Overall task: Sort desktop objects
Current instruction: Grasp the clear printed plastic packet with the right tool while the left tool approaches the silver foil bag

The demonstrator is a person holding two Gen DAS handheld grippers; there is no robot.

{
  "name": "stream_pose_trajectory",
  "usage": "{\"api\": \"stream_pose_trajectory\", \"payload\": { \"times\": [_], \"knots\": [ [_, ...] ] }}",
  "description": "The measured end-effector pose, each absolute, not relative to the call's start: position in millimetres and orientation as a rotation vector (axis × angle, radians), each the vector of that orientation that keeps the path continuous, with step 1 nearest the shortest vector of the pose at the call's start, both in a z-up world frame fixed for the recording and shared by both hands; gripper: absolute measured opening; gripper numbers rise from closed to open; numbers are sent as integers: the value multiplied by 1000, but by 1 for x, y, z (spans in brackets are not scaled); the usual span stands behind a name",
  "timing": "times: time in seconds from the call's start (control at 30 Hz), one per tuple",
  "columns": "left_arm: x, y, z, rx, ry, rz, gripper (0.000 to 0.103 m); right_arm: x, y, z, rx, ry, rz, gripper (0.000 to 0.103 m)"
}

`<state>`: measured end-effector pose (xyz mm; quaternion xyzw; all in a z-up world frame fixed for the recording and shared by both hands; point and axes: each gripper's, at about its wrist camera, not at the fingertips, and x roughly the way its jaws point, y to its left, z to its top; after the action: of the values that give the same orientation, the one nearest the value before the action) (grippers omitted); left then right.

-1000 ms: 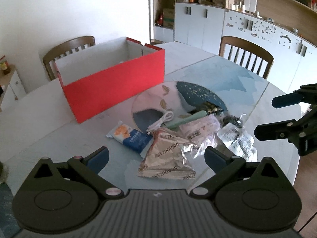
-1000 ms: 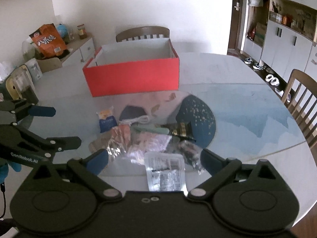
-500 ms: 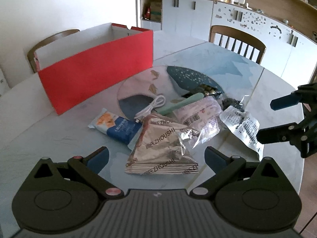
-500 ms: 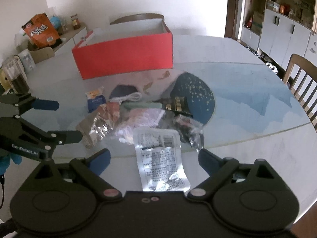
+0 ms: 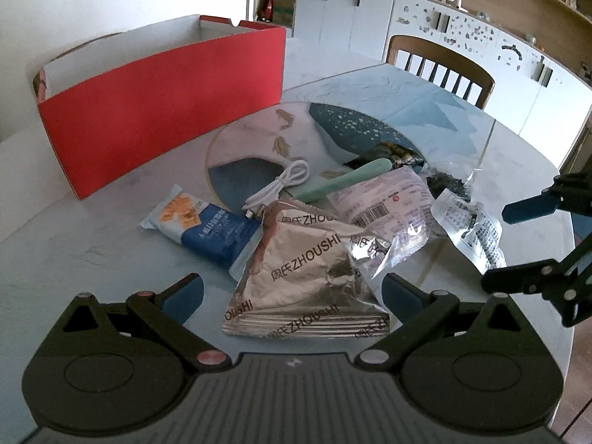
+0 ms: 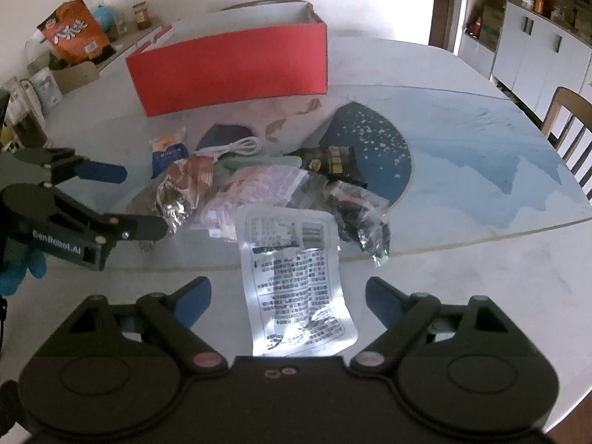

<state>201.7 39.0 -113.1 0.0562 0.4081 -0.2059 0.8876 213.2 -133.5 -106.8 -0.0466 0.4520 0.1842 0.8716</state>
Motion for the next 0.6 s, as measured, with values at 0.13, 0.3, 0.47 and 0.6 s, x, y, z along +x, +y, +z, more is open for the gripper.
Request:
{"api": "stream_pose_trajectory", "payload": {
  "times": [0.13, 0.3, 0.47, 0.6],
  "knots": [
    [202, 37, -115, 112, 850, -430, 102, 216, -132, -113, -108, 955, 392, 90],
    [203, 36, -116, 105, 848, -434, 102, 219, -130, -117, -116, 966, 395, 87],
    [204, 37, -117, 94, 858, -429, 94, 223, -131, -120, -112, 974, 388, 79],
    [203, 34, -117, 101, 859, -435, 80, 225, -131, -122, -111, 985, 383, 69]
  ]
}}
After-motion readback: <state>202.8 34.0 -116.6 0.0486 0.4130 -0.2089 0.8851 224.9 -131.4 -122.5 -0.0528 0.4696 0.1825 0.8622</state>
